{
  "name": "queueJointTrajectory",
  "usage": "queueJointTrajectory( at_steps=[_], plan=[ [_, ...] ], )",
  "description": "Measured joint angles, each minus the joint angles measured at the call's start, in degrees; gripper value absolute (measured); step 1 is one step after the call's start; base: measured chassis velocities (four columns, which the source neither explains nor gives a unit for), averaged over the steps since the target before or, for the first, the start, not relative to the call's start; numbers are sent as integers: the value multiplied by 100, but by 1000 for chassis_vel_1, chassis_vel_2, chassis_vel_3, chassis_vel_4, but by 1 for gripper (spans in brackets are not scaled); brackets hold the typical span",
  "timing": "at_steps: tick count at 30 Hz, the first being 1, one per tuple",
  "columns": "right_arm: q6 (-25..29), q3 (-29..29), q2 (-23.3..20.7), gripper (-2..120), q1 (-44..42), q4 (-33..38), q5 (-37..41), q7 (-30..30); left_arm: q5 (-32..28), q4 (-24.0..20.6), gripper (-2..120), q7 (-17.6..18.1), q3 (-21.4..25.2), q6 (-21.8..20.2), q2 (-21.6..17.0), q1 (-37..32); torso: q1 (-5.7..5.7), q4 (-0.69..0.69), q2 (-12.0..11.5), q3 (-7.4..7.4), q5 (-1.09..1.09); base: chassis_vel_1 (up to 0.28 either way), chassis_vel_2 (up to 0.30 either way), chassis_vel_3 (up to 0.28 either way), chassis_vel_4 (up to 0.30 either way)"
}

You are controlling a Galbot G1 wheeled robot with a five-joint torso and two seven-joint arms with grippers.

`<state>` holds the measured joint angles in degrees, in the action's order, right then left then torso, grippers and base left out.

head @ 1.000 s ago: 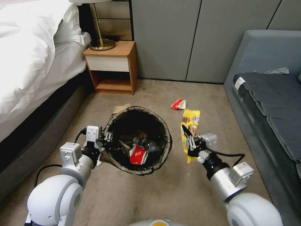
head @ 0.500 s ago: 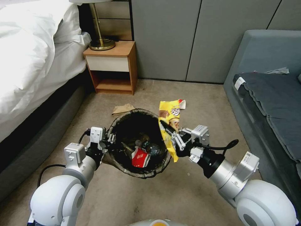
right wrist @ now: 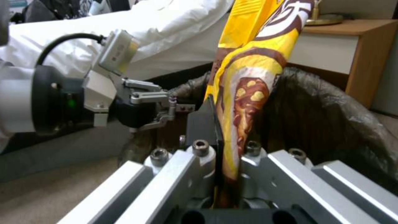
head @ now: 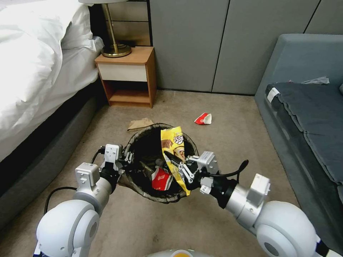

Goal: Pick up the trash bin, then pick up the garbage from the floor and place it into the trash bin.

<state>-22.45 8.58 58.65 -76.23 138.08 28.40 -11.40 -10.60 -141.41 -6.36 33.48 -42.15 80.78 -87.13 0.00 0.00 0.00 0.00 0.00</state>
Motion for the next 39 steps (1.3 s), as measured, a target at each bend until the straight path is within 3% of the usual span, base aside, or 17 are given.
queueJointTrajectory(
  at_steps=[10, 12, 20, 31, 34, 39],
  plan=[
    [-94, -505, 139, 0, 753, -520, 18, 278, 41, -9, 3, -6, 6, -1, 4, -10, 0, 0, 0, 0, -1, 0, 0, 0, 0],
    [-108, -536, 161, 5, 807, -545, 18, 315, 41, -9, 3, -6, 9, -1, 2, -6, 0, 0, 0, 0, -1, 0, 0, 0, 0],
    [-184, -684, 226, 39, 1174, -716, 68, 572, 32, 13, 3, -10, 17, -1, 6, 33, 0, 0, 0, 0, -1, 0, 0, 0, 0],
    [-202, -669, 266, 72, 1170, -734, 68, 615, 24, 61, 3, -17, 13, 0, 16, 74, 0, 0, 0, 0, -1, 0, 0, 0, 0],
    [-206, -575, 276, 88, 1113, -658, 66, 616, 23, 82, 3, -21, 10, 0, 16, 87, 0, 0, 0, 0, -1, 0, 0, 0, 0],
    [-226, -357, 346, 99, 981, -510, 58, 593, 23, 94, 3, -22, 10, 1, 22, 92, 1, 0, 0, 0, -1, 0, 0, 0, 0]
  ],
)
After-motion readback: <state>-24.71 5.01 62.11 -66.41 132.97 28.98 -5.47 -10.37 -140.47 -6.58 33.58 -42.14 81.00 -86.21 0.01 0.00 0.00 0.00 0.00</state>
